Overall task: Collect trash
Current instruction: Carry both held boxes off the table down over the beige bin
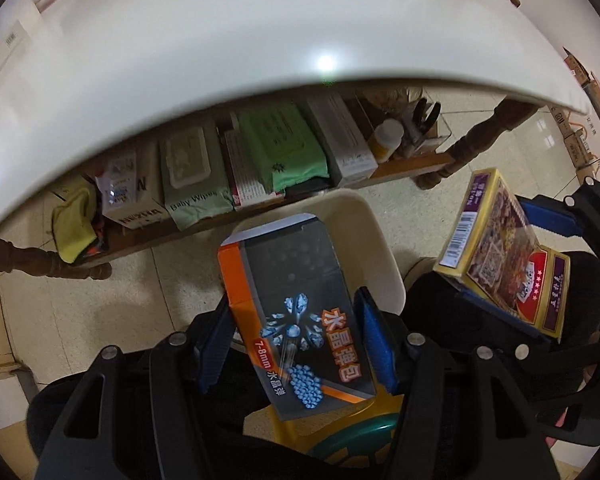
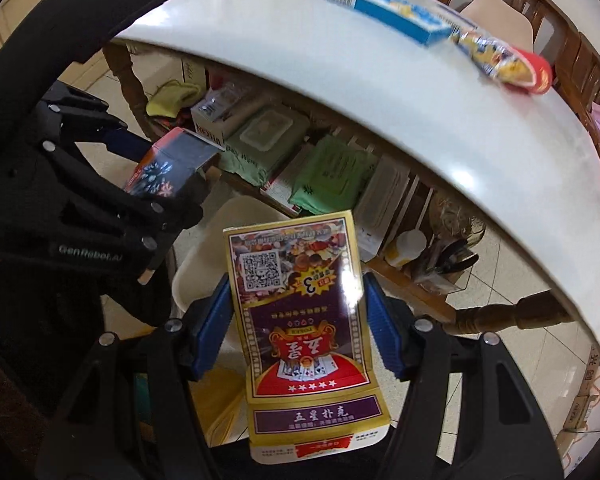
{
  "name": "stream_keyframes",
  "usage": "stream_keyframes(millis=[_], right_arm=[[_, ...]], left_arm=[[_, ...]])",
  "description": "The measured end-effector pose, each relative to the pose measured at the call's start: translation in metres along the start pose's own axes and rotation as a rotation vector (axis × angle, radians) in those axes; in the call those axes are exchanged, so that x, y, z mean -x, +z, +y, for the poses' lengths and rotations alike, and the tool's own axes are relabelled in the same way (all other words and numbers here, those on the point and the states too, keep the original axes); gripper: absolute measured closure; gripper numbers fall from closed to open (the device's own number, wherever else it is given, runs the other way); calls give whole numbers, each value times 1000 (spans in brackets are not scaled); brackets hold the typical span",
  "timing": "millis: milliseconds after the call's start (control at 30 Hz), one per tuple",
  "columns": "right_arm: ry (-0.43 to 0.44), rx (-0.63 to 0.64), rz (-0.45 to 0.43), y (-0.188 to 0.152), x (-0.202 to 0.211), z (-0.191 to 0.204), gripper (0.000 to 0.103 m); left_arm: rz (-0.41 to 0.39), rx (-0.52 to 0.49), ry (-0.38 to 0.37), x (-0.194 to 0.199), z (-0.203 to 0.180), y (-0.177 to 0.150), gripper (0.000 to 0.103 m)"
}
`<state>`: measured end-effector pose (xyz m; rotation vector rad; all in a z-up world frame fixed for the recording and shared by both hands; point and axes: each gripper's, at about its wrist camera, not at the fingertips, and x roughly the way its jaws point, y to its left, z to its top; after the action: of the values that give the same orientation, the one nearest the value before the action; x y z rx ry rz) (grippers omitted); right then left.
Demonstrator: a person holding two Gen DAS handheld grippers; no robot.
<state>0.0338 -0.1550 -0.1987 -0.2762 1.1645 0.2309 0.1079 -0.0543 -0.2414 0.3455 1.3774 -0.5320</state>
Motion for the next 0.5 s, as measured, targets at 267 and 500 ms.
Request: stream_keyframes(millis=[267,500], right_arm=[[44,-25,50,-16,-55,6,41],[59,-50,91,-25,-94,5,40]], left_arm=[[64,4,-38,-55,-2,-11,46],[133,30,-28,-103,8,-13,45]])
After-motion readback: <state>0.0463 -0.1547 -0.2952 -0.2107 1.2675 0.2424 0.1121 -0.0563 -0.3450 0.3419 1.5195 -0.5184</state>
